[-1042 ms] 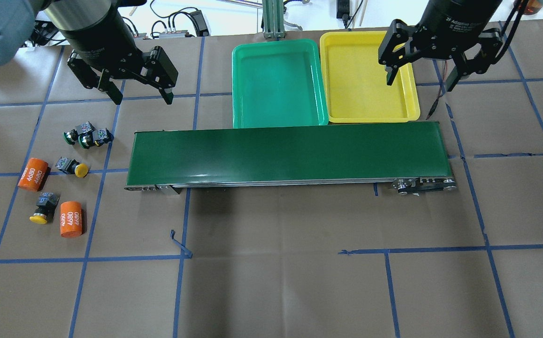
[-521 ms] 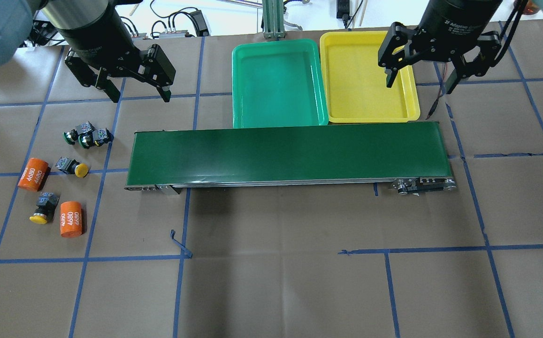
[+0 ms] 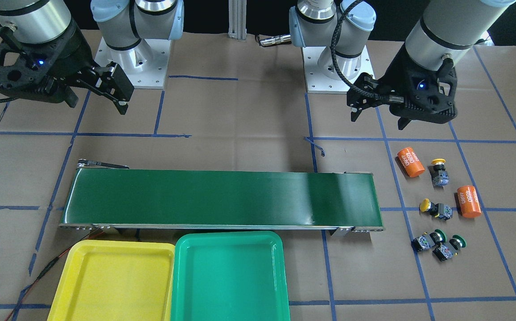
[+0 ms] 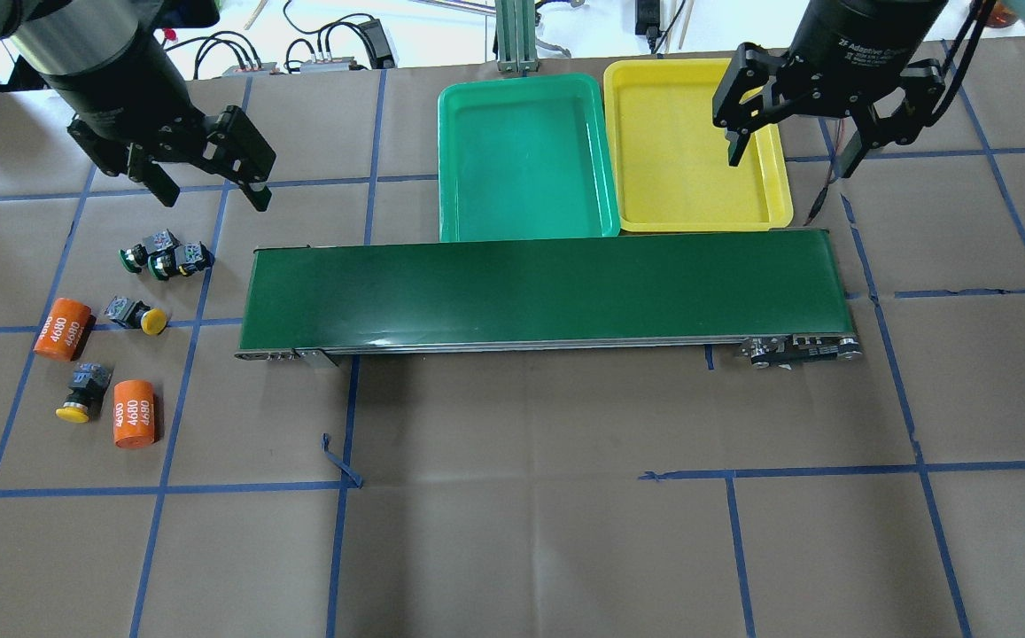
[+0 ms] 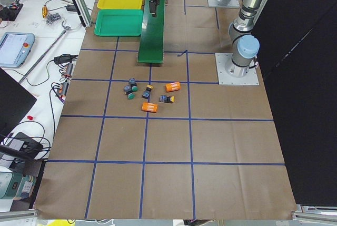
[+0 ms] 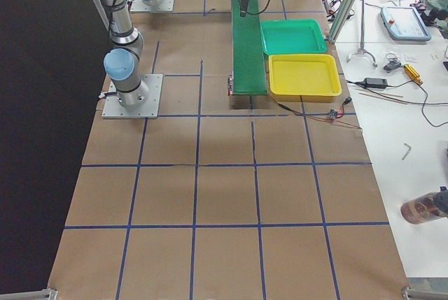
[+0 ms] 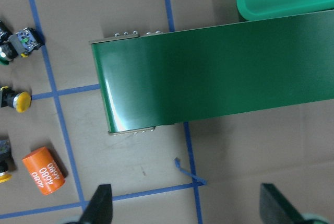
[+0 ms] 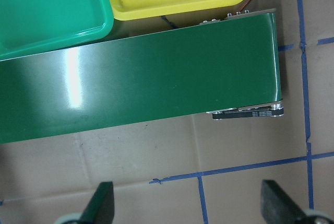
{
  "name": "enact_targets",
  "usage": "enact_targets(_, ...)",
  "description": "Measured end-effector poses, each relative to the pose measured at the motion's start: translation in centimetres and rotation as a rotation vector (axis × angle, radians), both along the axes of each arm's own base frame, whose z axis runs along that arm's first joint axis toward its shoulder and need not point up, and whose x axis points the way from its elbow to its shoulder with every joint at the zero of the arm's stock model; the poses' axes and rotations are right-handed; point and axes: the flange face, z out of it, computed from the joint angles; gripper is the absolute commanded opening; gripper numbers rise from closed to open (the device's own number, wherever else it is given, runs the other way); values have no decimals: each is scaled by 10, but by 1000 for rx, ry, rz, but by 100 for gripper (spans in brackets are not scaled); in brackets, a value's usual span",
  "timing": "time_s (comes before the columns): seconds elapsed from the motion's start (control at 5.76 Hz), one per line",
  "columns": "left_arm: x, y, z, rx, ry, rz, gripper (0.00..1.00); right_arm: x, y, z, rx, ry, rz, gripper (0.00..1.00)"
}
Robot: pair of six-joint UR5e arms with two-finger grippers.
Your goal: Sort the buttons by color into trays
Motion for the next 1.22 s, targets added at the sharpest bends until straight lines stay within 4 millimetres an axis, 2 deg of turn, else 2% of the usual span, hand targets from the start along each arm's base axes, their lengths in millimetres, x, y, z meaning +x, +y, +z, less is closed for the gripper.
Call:
enact_targets(0.17, 44, -1, -21, -14, 3, 37, 99, 0, 0, 0, 0, 0, 0, 100)
enact_targets(0.35, 87, -2, -55, -33, -3, 101, 98, 0, 0, 0, 1, 1, 0, 100)
enact_targets(0.52, 126, 6, -92, -8, 3, 173, 98, 0, 0, 0, 2, 1, 0, 100)
enact_targets(0.69, 154, 16, -127, 20, 13, 230, 96, 0, 0, 0, 3, 2, 0, 100)
enact_targets(1.22, 213, 33, -247, 22, 24, 254, 96, 0, 0, -1, 4, 1, 5, 100)
